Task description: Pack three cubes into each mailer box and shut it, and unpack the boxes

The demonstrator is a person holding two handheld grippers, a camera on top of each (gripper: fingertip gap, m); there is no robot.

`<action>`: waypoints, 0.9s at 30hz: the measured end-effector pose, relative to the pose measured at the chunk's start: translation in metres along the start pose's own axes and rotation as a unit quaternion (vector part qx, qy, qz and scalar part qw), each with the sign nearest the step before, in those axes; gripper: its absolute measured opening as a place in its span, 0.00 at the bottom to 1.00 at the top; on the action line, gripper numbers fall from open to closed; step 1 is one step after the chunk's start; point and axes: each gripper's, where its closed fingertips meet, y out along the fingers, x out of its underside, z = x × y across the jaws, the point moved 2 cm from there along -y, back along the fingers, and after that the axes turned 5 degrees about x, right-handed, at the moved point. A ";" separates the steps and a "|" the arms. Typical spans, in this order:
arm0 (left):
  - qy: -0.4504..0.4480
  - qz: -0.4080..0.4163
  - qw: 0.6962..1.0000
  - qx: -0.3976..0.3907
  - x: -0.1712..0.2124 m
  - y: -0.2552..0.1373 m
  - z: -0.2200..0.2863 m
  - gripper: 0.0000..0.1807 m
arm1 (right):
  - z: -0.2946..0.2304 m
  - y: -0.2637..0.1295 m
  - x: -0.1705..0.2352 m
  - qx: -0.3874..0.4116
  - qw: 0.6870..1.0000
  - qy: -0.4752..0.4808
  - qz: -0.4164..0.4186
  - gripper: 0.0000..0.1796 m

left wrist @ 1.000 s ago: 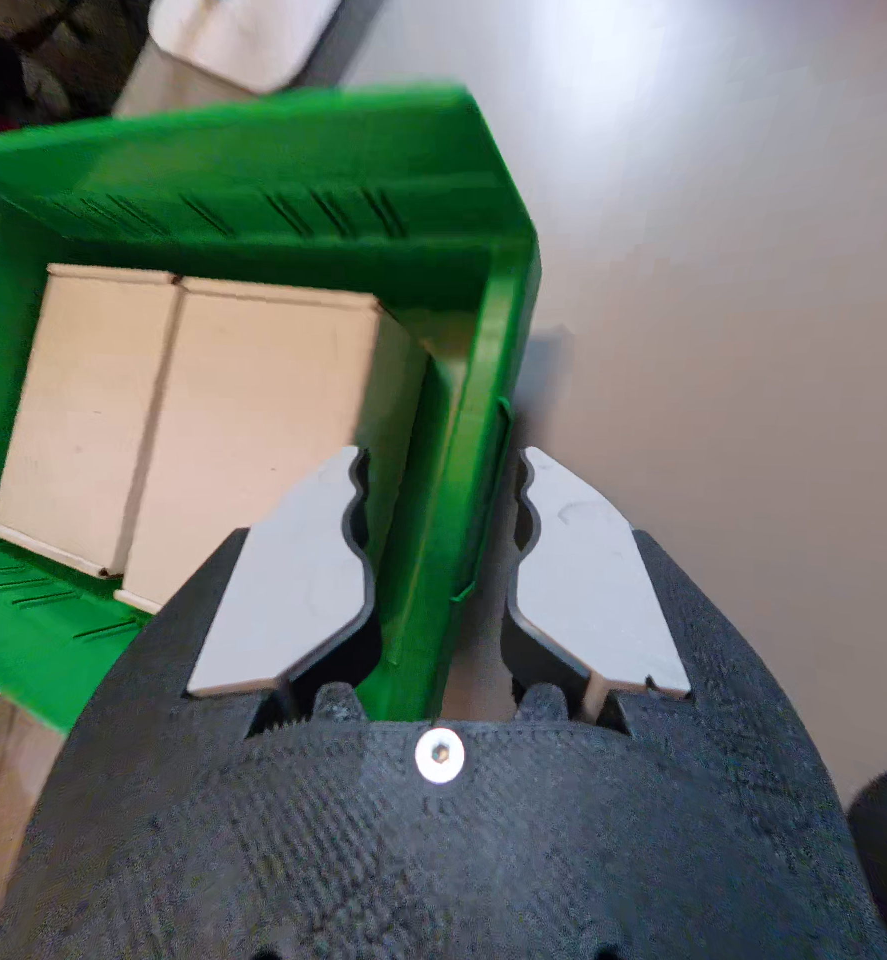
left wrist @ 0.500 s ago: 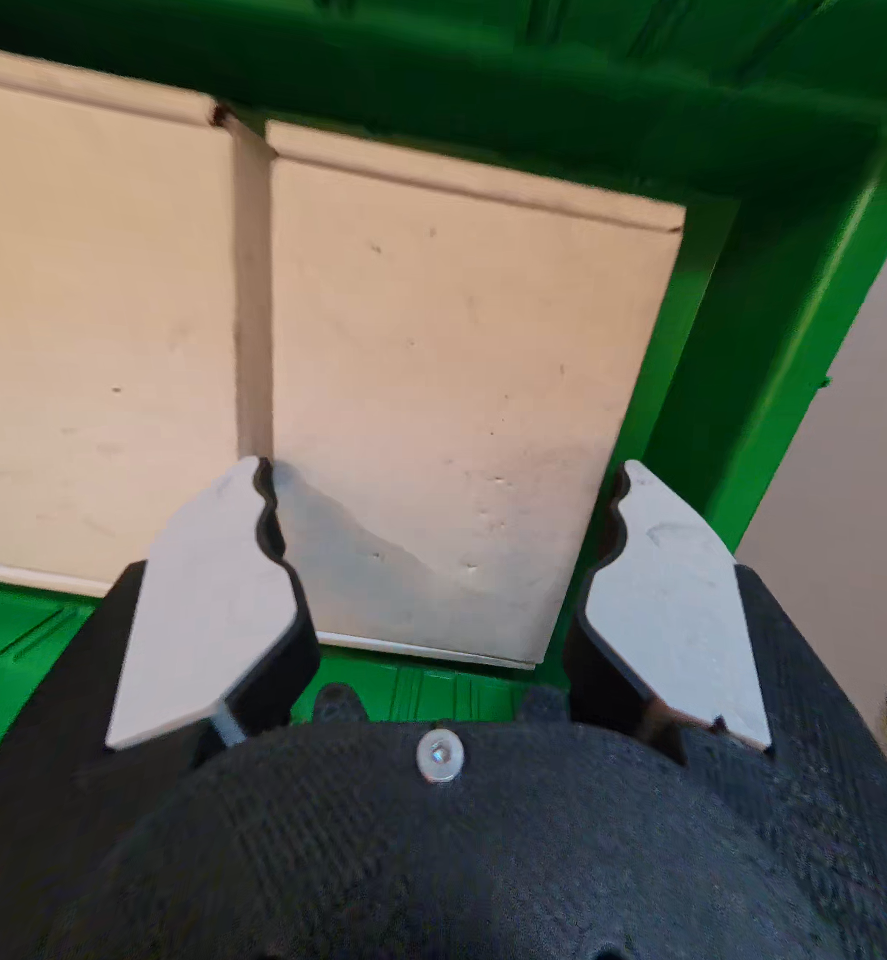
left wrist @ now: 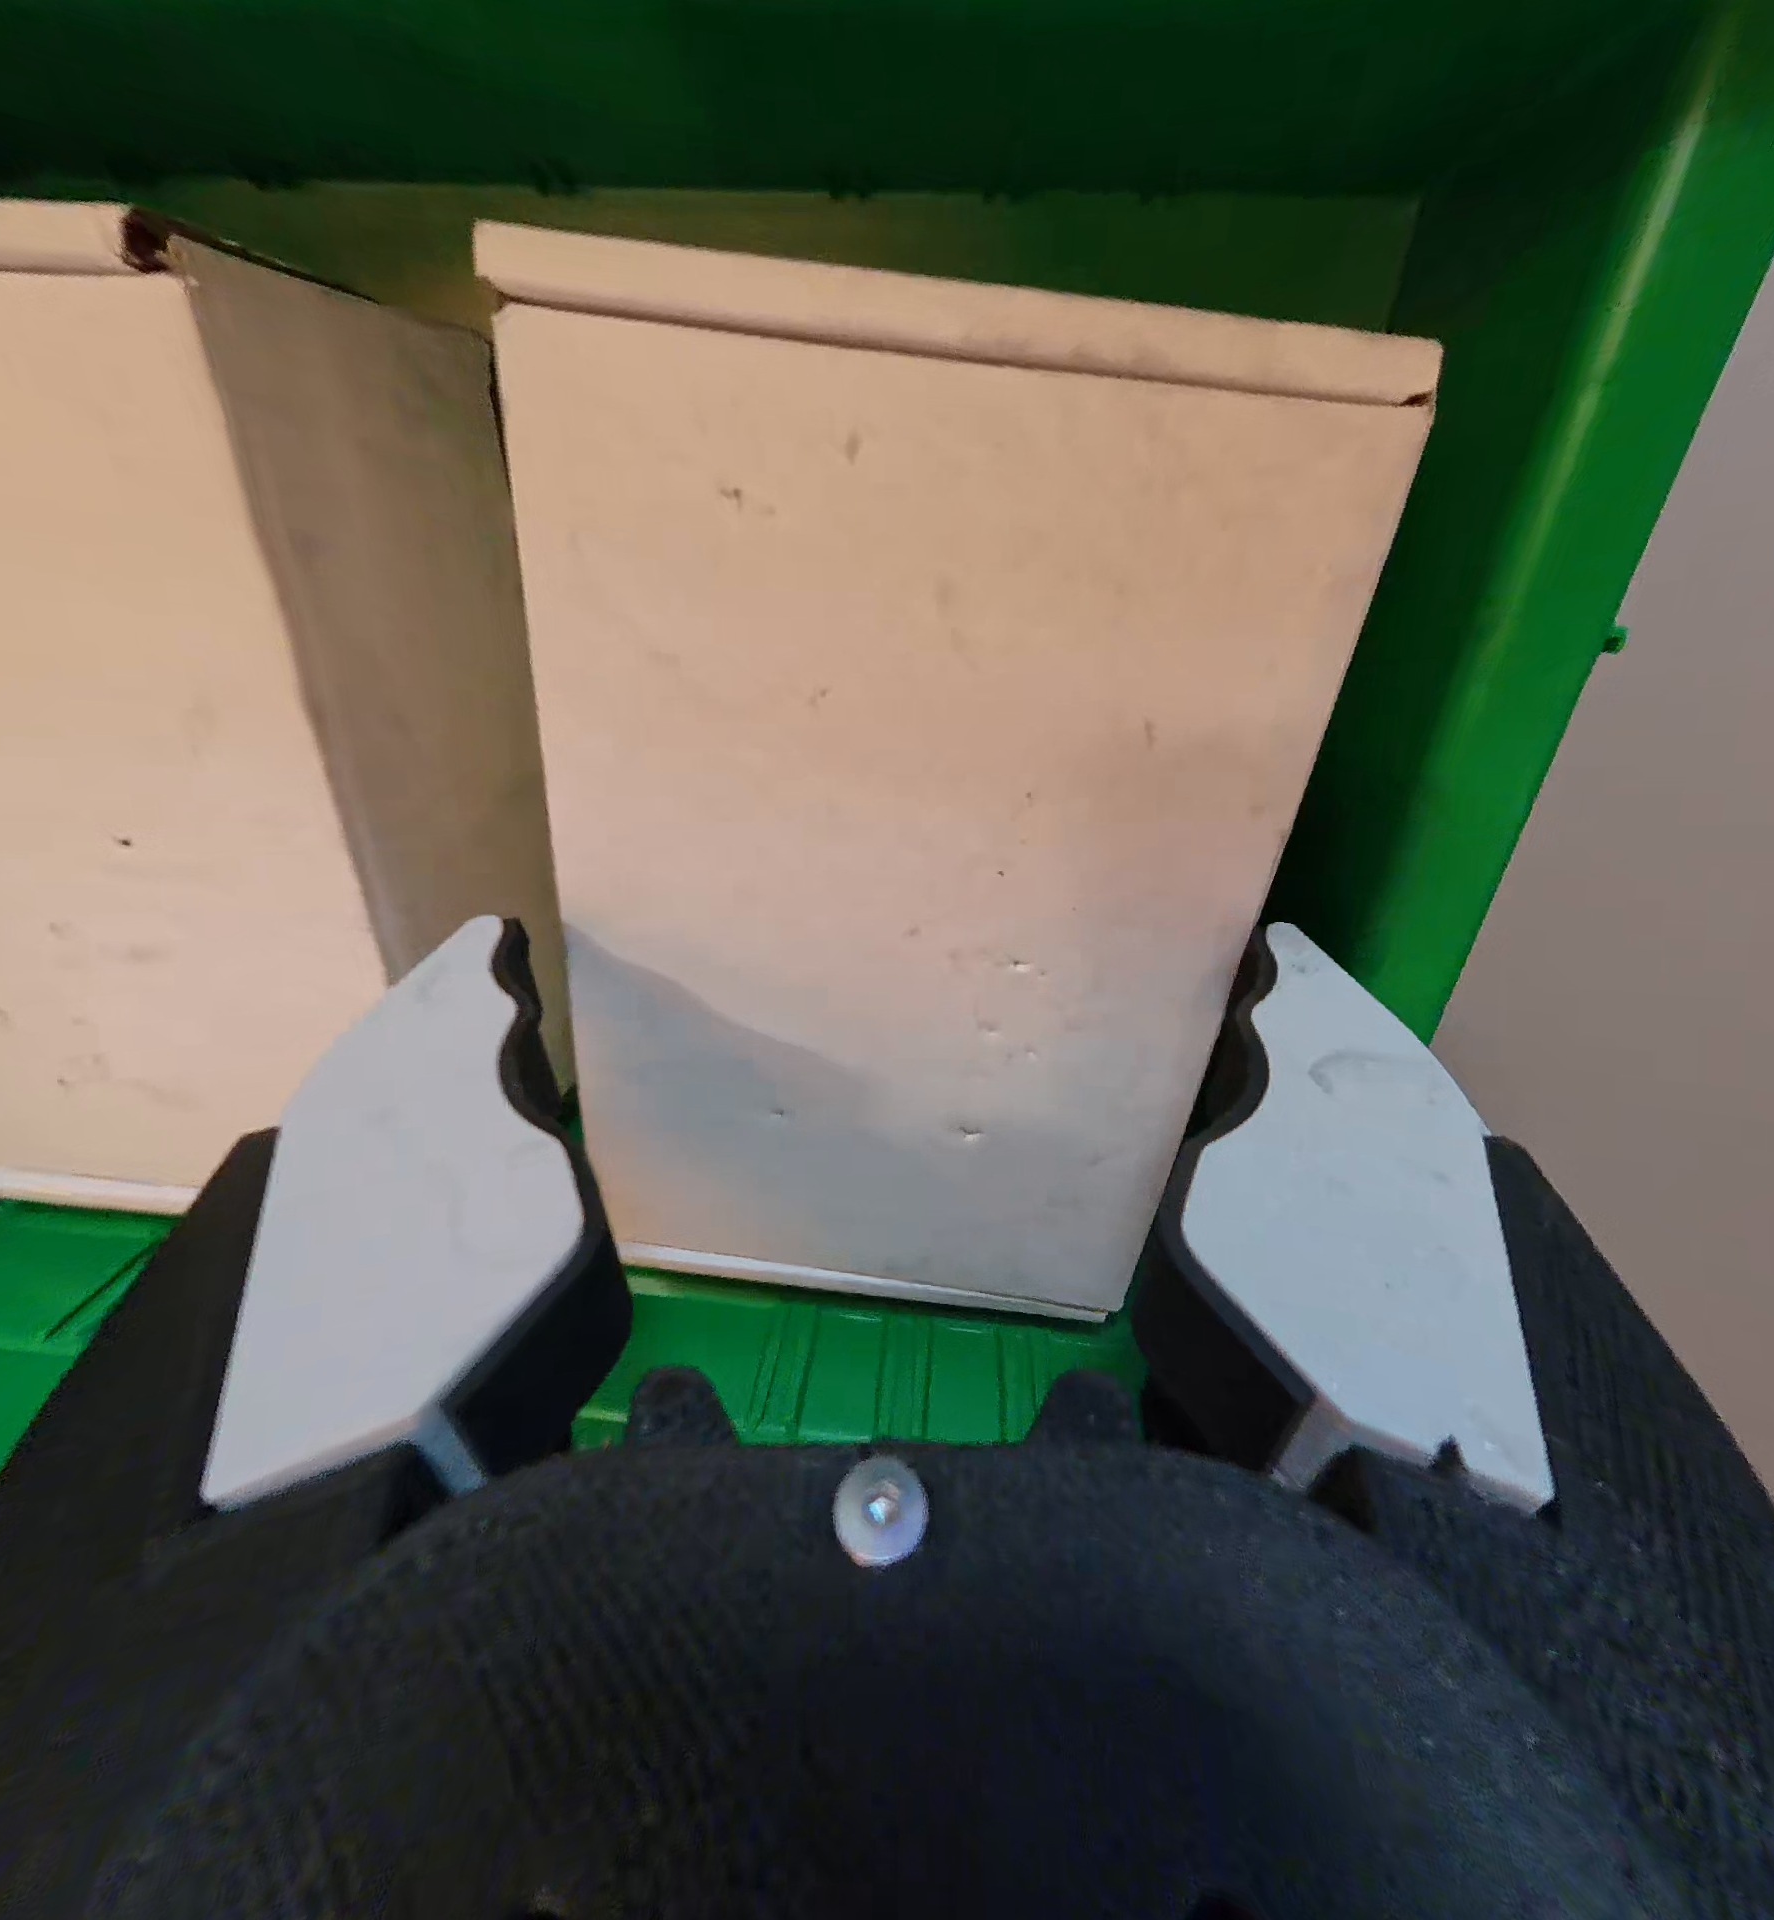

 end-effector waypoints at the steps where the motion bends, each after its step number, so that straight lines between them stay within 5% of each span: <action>1: -0.003 0.000 1.000 0.009 0.000 0.002 0.002 0.67 | 0.000 0.000 0.000 0.000 1.000 0.001 0.000 0.26; 8: -0.005 0.011 1.000 -0.026 -0.003 -0.003 -0.005 0.67 | 0.002 -0.002 0.000 0.011 1.000 0.000 0.003 0.26; 14: -0.009 0.076 0.994 -0.077 -0.022 -0.082 0.001 0.67 | 0.004 -0.004 -0.003 0.016 1.000 0.005 0.011 0.28; 20: 0.066 0.124 0.988 -0.060 -0.076 -0.132 0.088 0.67 | -0.001 -0.004 -0.010 0.016 1.000 -0.008 0.025 0.30; 27: 0.142 0.127 0.982 0.020 -0.137 -0.076 0.207 0.67 | -0.020 -0.005 -0.017 0.014 0.996 -0.073 0.042 0.31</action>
